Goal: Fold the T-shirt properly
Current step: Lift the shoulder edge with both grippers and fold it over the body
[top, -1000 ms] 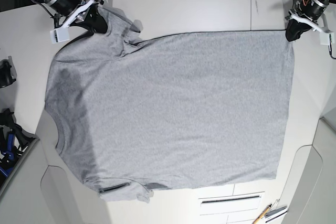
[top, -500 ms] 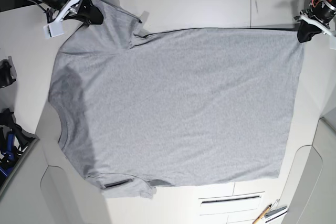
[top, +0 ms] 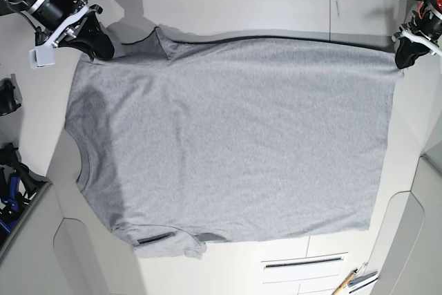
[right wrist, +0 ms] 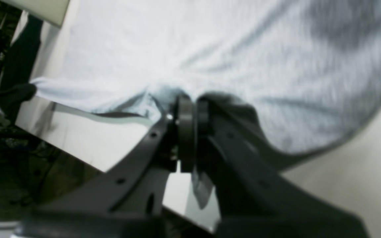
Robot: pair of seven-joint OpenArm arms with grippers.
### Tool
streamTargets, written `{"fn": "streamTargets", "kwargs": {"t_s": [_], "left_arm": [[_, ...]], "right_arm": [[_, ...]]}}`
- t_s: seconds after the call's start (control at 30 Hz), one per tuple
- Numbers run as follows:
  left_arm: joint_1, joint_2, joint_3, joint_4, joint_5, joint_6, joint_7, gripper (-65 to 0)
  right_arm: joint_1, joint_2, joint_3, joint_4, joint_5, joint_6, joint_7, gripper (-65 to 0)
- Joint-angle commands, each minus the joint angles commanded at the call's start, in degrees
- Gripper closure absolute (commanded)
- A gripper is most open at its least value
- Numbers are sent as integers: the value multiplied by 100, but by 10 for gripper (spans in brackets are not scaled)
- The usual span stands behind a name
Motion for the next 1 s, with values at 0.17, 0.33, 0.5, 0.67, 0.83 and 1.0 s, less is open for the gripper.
{"fn": "streamTargets", "kwargs": {"t_s": [0.17,0.33,0.5,0.67,0.83,1.0], "left_arm": [[-632,0,201,-63,730,0,-186,0],[-1340,2,710,-411,1508,0,-739,0],[-2024,-4,804,-708,1700,0,-754,0],[-2350,-13,817,-920,1969,0,-992,0],[-2798,-31,1003,-1591,2070,0,-1132,0],[-3029,-31,1215,-2055,2087,0,-1327,-49]], "right_arm": [[951,2,-7,-74,-715,-4,24,0],[1965,2,-94,-636,-1154,-2,197,0],[2918,2,-280,-1556,-1296,-2,216,0],[3639,0,-645,-2433,-1318,-2,216,0],[4264,0,-1268,-3099,-1703,-4,369,0],[4387,-44,-1491,-3213,-2022,-37,363,0]]}}
